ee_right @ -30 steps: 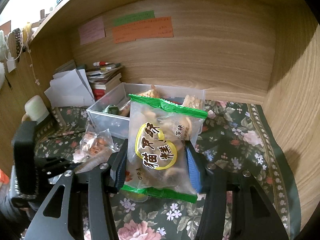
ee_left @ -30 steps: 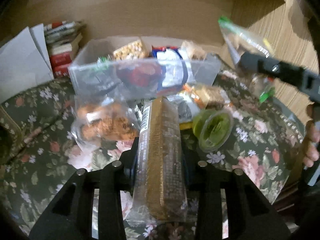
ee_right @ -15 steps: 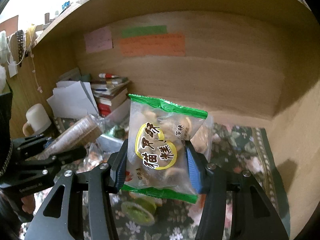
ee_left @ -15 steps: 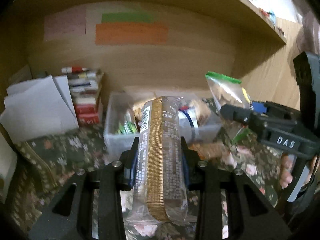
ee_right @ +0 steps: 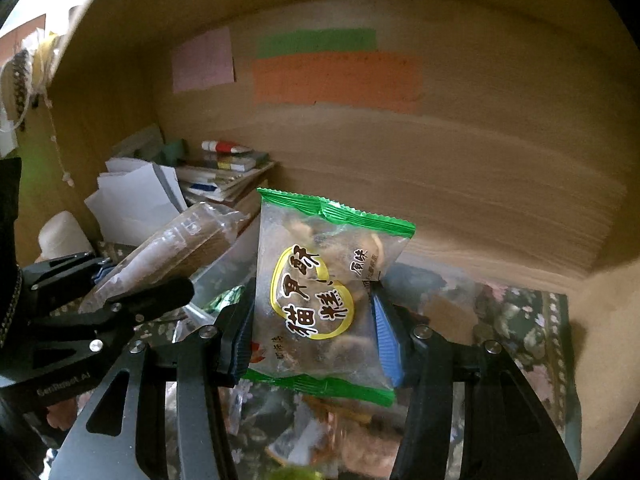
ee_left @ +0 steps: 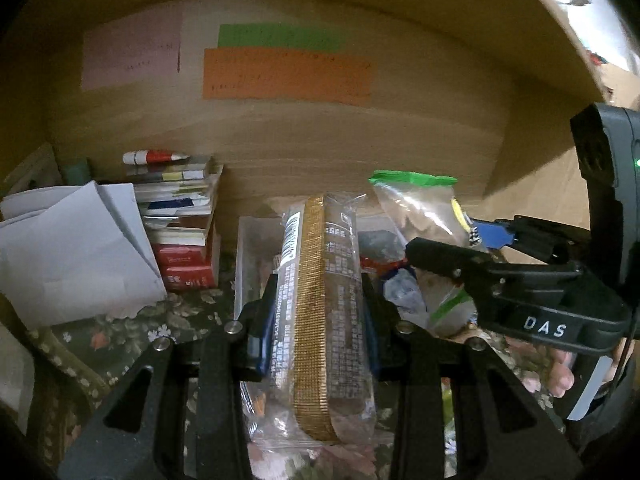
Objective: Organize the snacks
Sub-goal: 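Lift both snacks over the clear bin and open both tools to drop them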
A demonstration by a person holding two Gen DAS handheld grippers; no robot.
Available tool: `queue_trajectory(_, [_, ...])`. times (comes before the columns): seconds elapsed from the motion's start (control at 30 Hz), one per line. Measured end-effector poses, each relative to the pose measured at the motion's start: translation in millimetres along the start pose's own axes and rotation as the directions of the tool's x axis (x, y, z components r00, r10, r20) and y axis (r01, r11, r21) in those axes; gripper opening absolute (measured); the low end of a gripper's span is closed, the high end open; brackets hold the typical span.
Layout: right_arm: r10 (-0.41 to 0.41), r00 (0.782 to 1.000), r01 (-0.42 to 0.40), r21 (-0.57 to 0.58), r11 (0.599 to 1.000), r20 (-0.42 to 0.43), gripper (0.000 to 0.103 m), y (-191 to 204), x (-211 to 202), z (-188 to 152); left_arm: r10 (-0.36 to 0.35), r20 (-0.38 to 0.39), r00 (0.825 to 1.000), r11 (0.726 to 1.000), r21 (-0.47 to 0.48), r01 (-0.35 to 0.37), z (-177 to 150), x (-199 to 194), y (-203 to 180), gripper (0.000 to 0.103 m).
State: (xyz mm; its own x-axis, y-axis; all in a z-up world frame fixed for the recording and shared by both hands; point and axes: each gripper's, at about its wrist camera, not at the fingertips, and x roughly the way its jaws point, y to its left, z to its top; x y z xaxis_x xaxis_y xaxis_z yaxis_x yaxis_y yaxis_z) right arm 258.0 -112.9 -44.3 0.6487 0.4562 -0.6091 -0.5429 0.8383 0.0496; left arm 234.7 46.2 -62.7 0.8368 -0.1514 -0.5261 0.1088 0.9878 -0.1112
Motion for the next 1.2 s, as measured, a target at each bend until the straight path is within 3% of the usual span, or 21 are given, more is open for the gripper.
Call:
queue_trajectory(0.3, [0.012, 0.994, -0.013, -0.016, 1.000, -0.105, 0.048, -4.4, 45.6, 6.1, 0.007, -0.066, 0.998, 0.999, -0.033, -0.009, 1.3, 42.1, 23.3, 0.037])
queue_trajectory(0.47, [0.019, 0.992, -0.021, -0.014, 1.000, -0.124, 0.055, -6.2, 50.6, 6.4, -0.001, -0.048, 0.999, 0.999, -0.038, -0.001, 4.6, 40.8, 23.9, 0.040])
queue_trajectory(0.53, [0.012, 0.994, -0.014, -0.012, 1.000, -0.109, 0.061, -7.6, 45.8, 6.4, 0.001, -0.032, 0.999, 0.999, -0.034, -0.002, 5.6, 34.4, 21.8, 0.044])
queue_trajectory(0.67, [0.004, 0.997, -0.005, -0.012, 1.000, -0.078, 0.061, -9.6, 30.3, 5.2, 0.003, -0.019, 1.000, 1.000, -0.022, -0.004, 5.6, 22.4, 17.7, 0.047])
queue_trajectory(0.87, [-0.010, 0.999, 0.010, -0.002, 1.000, -0.034, 0.061, -13.1, 1.3, -4.0, 0.015, -0.011, 1.000, 1.000, -0.006, -0.015, -4.9, 4.2, 12.2, 0.062])
queue_trajectory(1.2, [-0.046, 0.998, 0.047, 0.027, 0.999, -0.036, 0.067, -26.8, -27.0, -36.1, 0.037, -0.065, 0.997, 0.999, -0.002, -0.037, -35.1, -4.4, 7.8, 0.075])
